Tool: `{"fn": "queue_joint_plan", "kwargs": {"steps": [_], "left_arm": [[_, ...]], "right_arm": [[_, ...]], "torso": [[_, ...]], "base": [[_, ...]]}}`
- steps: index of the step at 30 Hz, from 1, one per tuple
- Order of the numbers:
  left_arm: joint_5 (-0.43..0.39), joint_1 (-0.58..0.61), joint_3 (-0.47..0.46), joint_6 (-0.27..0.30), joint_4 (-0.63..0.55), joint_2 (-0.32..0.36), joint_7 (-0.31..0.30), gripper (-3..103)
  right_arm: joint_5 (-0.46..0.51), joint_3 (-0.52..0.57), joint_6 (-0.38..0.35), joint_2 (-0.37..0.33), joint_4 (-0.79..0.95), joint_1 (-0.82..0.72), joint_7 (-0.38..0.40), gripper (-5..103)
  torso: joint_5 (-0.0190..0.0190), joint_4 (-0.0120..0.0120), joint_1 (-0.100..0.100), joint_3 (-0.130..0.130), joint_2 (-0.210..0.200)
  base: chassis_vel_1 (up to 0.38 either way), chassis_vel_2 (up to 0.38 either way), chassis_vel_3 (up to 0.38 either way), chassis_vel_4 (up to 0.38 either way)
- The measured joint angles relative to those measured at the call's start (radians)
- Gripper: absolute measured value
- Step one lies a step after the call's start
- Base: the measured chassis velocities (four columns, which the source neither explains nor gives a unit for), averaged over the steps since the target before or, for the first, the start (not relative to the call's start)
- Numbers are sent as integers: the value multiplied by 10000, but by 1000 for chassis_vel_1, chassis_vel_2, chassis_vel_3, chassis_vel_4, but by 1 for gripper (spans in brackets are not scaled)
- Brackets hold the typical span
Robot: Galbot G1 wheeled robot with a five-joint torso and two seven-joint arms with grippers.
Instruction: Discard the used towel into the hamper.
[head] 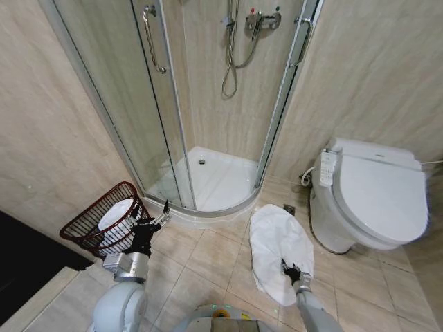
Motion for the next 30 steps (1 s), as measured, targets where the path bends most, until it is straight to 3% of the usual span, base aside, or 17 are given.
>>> {"fn": "queue_joint_plan", "kwargs": {"steps": [3,5,7,16,18,19,21,23,26,27,29,30], "left_arm": [[0,0,0,0,-1,0,0,100],[0,0,0,0,0,0,0,100],[0,0,0,0,0,0,0,100],[0,0,0,0,0,0,0,100],[0,0,0,0,0,0,0,100],[0,0,0,0,0,0,0,100],[0,0,0,0,0,0,0,100],[0,0,0,0,0,0,0,100],[0,-1,0,0,0,0,2,100],[0,-1,0,0,0,0,2,100],[0,-1,-1,0,0,2,2,100],[0,-1,-1,0,0,2,2,100]], "right_arm": [[-2,50,0,-28,159,-125,-14,27],[15,71,0,-33,197,-151,-19,27],[154,88,99,-41,259,-183,-5,16],[234,129,328,-86,540,-332,12,10],[70,302,1126,-122,981,-619,-54,10],[70,302,1126,-122,981,-619,-54,10],[-155,533,1738,-173,2120,-1259,58,10],[-188,617,1912,-228,2683,-1603,94,10],[-298,1284,2573,-329,5524,-2966,403,10],[-298,1284,2573,-329,5524,-2966,403,10],[-237,2000,2370,-245,7626,-3637,405,10],[-237,2000,2370,-245,7626,-3637,405,10]], "torso": [[0,0,0,0,0],[0,-1,0,0,0],[1,-1,0,0,0],[2,0,0,0,0],[3,-2,0,1,0],[3,-2,0,1,0],[3,4,2,0,-1],[2,0,2,1,-1],[3,-4,1,0,-1],[3,-4,1,0,-1],[3,-5,1,1,-1],[3,-5,1,1,-1]], "base": [[0,0,0,0],[0,0,0,0],[0,0,0,0],[0,0,0,0],[0,0,0,0],[0,0,0,0],[0,0,0,0],[0,0,0,0],[0,0,0,0],[0,0,0,0],[0,0,0,0],[0,0,0,0]]}}
